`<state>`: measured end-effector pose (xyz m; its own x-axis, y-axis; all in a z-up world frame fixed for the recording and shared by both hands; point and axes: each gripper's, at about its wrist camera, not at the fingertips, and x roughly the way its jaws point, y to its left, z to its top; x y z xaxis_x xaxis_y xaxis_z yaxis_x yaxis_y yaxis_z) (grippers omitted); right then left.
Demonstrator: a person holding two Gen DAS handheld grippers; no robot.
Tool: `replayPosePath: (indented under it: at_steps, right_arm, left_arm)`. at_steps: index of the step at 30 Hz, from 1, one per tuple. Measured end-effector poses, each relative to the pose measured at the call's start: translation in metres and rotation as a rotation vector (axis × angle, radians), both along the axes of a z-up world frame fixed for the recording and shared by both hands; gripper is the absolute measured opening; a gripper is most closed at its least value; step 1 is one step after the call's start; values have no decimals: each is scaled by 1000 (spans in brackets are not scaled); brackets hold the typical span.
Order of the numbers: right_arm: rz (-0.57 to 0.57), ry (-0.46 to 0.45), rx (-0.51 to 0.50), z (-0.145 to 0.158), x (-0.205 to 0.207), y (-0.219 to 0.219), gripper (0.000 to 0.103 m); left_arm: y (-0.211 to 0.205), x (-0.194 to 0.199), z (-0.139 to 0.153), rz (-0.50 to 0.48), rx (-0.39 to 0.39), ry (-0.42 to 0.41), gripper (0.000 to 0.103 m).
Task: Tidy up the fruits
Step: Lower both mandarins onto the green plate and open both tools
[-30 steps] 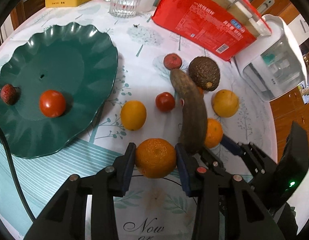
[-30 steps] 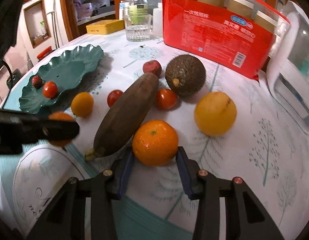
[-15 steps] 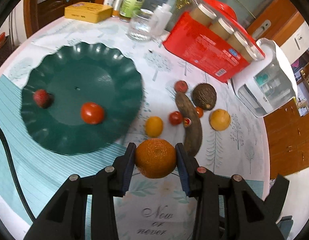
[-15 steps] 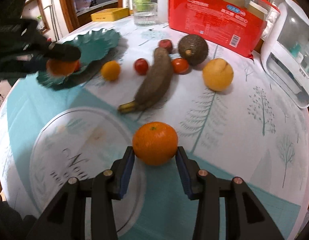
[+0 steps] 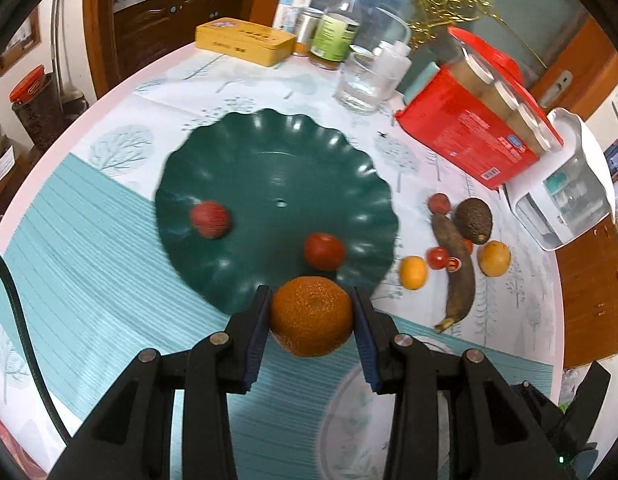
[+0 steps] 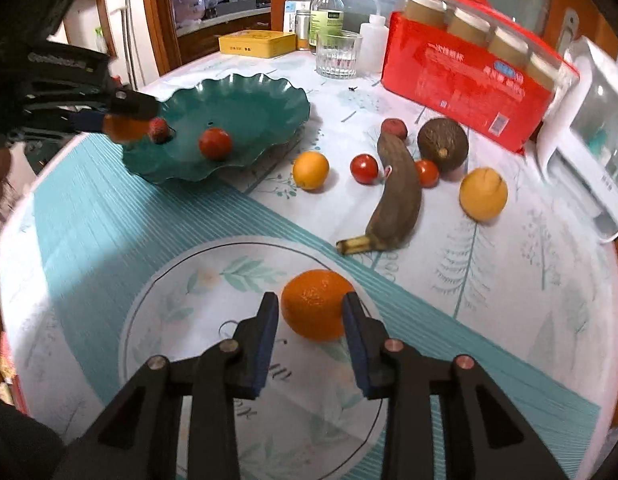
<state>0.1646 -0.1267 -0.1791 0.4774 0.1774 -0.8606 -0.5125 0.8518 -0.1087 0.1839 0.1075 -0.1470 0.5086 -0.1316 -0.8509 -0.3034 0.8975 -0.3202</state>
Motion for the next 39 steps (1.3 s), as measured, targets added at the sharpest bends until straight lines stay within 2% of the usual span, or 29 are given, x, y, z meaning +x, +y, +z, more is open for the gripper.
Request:
replayPosePath:
  at_steps: [7,20,24,32,39]
  right_arm:
    - [-151,-18,-97,-13,13,4,45]
    - [-306,9,-187,-24,26,14,44]
    - [-339,25,-161,-21,24,23,43]
    - [-313,6,-129,-4,21,68,43]
    - [-256,-28,-64,21,24,116,43]
  left_arm:
    - [36,-3,2,-33,19,18,38]
    - [85,22,7,-154,54,16,38]
    - [99,36,6,-192,65,10,38]
    - [113,59,-6,-237,64,14,38]
    - [120,72,-25,-257,37,28,38]
